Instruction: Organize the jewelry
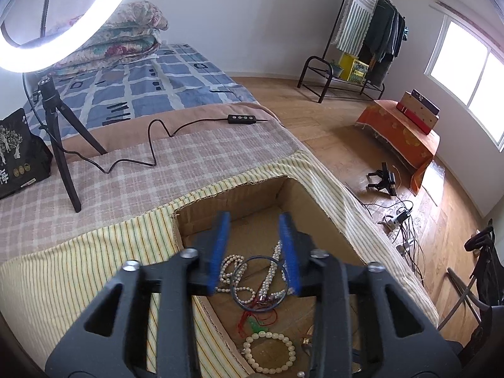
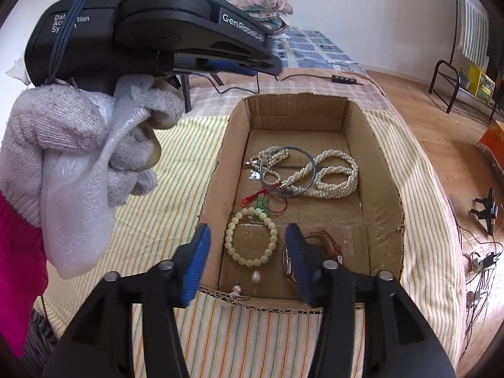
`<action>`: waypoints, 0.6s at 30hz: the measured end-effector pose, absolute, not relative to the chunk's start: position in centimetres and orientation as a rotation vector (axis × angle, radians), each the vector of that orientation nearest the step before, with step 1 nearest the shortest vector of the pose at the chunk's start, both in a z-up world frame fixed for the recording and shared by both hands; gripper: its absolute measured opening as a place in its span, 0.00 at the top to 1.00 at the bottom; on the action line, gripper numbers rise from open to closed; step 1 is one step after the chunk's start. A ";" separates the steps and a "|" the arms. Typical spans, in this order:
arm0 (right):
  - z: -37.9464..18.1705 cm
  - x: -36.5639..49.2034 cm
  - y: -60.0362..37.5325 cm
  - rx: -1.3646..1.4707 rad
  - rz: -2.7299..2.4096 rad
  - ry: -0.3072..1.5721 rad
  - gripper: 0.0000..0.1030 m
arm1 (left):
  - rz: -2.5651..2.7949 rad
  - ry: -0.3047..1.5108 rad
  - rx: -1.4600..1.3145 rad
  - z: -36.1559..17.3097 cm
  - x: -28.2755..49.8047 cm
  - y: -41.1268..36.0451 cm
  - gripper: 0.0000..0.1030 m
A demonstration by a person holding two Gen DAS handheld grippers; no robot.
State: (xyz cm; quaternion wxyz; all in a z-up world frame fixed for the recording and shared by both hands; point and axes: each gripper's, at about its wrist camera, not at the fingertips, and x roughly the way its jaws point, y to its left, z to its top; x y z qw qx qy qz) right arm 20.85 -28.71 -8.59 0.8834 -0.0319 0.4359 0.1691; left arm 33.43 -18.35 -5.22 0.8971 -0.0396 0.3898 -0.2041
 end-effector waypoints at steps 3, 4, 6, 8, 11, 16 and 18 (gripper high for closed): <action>-8.3 20.8 -28.7 -0.082 0.333 0.900 0.33 | -0.411 0.797 -0.082 -4.9 33.3 -18.3 0.50; -8.2 20.7 -28.6 -0.092 0.318 0.895 0.31 | -0.411 0.800 -0.084 -4.8 33.3 -18.3 0.47; -8.0 20.6 -28.5 -0.108 0.301 0.884 0.30 | -0.412 0.798 -0.081 -4.7 33.2 -18.2 0.39; -7.9 20.6 -28.5 -0.113 0.299 0.881 0.30 | -0.396 0.792 -0.071 -4.5 33.0 -18.2 0.36; -7.7 20.6 -28.4 -0.114 0.287 0.878 0.29 | -0.389 0.781 -0.067 -4.1 32.7 -17.9 0.35; -6.9 20.3 -28.0 -0.134 0.252 0.862 0.29 | -0.366 0.759 -0.047 -3.0 32.0 -17.0 0.32; -6.6 20.2 -27.8 -0.139 0.240 0.855 0.28 | -0.356 0.752 -0.052 -2.5 31.7 -16.3 0.31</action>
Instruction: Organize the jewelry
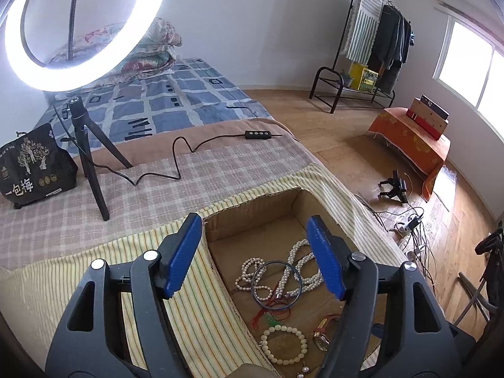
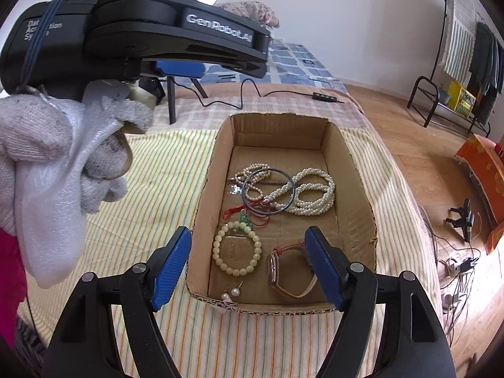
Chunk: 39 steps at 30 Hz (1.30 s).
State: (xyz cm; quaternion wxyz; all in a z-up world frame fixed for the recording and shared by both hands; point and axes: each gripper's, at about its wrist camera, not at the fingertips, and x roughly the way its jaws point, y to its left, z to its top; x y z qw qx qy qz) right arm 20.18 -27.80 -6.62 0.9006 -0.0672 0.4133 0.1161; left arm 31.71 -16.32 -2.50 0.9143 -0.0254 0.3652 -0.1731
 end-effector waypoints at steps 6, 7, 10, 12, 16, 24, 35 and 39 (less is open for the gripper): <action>-5.9 19.7 -27.5 -0.154 0.219 0.835 0.26 | -0.327 0.720 -0.054 -0.8 30.4 -14.2 0.30; -5.8 19.6 -27.5 -0.156 0.214 0.832 0.26 | -0.321 0.713 -0.055 -0.5 30.0 -13.8 0.30; -5.2 19.3 -27.4 -0.156 0.199 0.817 0.26 | -0.307 0.696 -0.049 0.4 28.8 -12.8 0.30; -4.7 18.9 -27.4 -0.155 0.192 0.803 0.26 | -0.296 0.682 -0.041 1.0 28.0 -12.3 0.30; -3.6 18.3 -27.3 -0.155 0.175 0.775 0.26 | -0.279 0.663 -0.050 2.2 26.2 -10.9 0.30; -1.7 16.4 -26.8 -0.184 0.150 0.713 0.26 | -0.244 0.622 -0.054 3.8 21.7 -8.1 0.23; -0.4 14.8 -27.1 -0.156 0.116 0.644 0.22 | -0.227 0.591 -0.028 4.5 15.7 -5.3 0.18; 0.0 14.5 -27.2 -0.128 0.110 0.629 0.22 | -0.220 0.579 -0.017 4.3 13.9 -4.9 0.13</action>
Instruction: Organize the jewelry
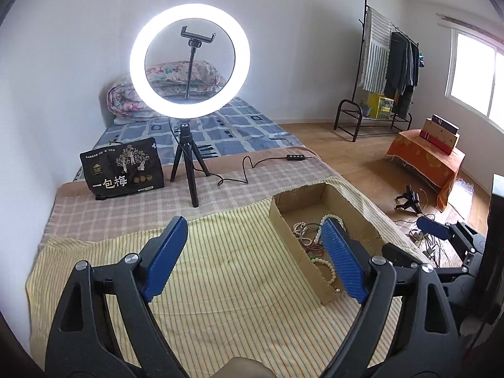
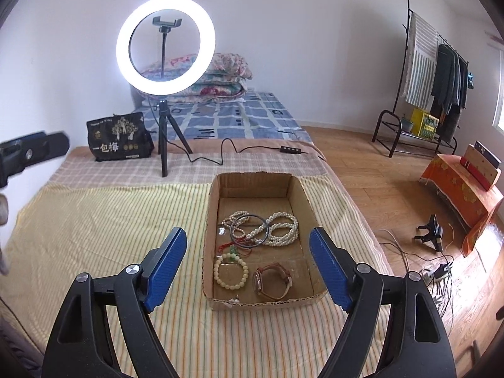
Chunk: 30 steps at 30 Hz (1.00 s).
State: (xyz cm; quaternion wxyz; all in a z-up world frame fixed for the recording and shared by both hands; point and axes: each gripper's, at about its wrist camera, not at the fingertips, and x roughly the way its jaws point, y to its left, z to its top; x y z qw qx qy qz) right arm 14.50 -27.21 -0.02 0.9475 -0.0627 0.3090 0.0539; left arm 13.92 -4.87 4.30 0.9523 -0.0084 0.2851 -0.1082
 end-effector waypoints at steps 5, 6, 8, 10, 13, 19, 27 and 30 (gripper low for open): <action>0.2 14.0 -27.2 -0.107 0.103 0.614 0.22 | -0.219 0.582 0.007 3.6 12.1 -4.5 0.12; 0.2 13.9 -27.1 -0.103 0.104 0.613 0.22 | -0.218 0.583 0.014 3.5 11.8 -4.5 0.12; 0.3 13.7 -27.0 -0.096 0.107 0.613 0.22 | -0.217 0.590 0.037 3.1 11.2 -4.5 0.12; 0.3 13.5 -26.9 -0.088 0.112 0.611 0.21 | -0.218 0.597 0.052 2.7 10.7 -4.5 0.12; 0.3 13.2 -26.7 -0.082 0.122 0.610 0.21 | -0.225 0.606 0.054 2.2 10.1 -4.5 0.12; 0.2 12.9 -26.0 -0.101 0.130 0.602 0.21 | -0.215 0.599 0.072 1.6 9.3 -4.7 0.01; -0.3 13.2 -26.0 -0.109 0.117 0.611 0.21 | -0.193 0.575 0.054 2.0 9.4 -4.3 0.00; -0.3 13.1 -25.9 -0.113 0.108 0.609 0.21 | -0.193 0.583 0.063 1.9 9.5 -4.5 0.00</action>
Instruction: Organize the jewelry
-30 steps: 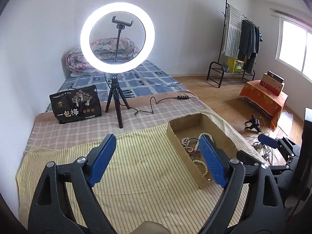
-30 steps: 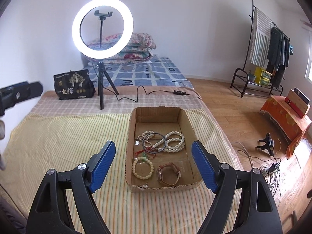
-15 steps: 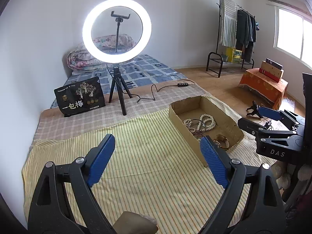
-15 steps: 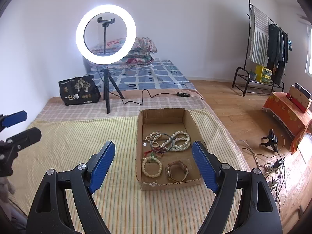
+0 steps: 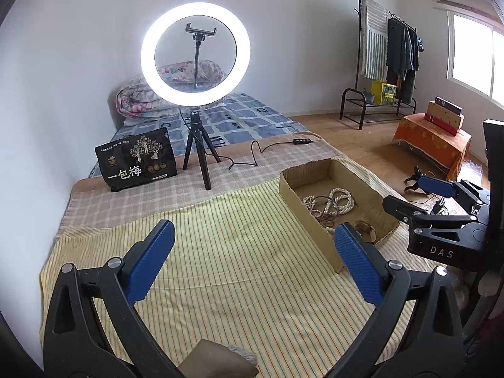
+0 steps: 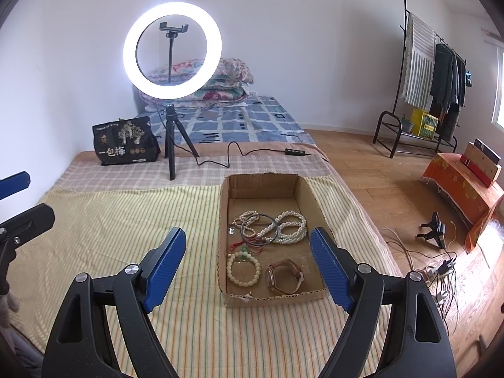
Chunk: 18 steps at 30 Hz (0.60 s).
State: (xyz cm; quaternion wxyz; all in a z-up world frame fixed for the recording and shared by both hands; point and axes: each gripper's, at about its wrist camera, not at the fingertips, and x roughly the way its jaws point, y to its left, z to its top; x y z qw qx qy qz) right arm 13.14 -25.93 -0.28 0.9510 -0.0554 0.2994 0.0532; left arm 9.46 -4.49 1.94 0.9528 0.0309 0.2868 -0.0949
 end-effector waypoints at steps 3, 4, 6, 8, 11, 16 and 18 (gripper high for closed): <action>-0.2 13.1 -26.0 -0.113 0.102 0.606 0.21 | -0.190 0.584 0.066 1.8 9.5 -4.6 0.00; -0.2 13.1 -26.0 -0.113 0.100 0.606 0.21 | -0.190 0.584 0.066 1.8 9.5 -4.6 0.00; -0.3 13.1 -26.1 -0.114 0.098 0.608 0.21 | -0.190 0.584 0.065 1.8 9.5 -4.6 0.00; -0.3 13.1 -26.1 -0.114 0.093 0.610 0.21 | -0.190 0.584 0.066 1.8 9.5 -4.6 0.00; -0.3 13.2 -26.3 -0.113 0.085 0.612 0.21 | -0.193 0.586 0.064 1.8 9.5 -4.7 0.00; -0.3 13.3 -26.5 -0.110 0.074 0.616 0.21 | -0.195 0.586 0.064 1.7 9.5 -4.7 0.00; -0.3 13.2 -26.4 -0.110 0.075 0.616 0.21 | -0.195 0.586 0.063 1.7 9.5 -4.7 0.00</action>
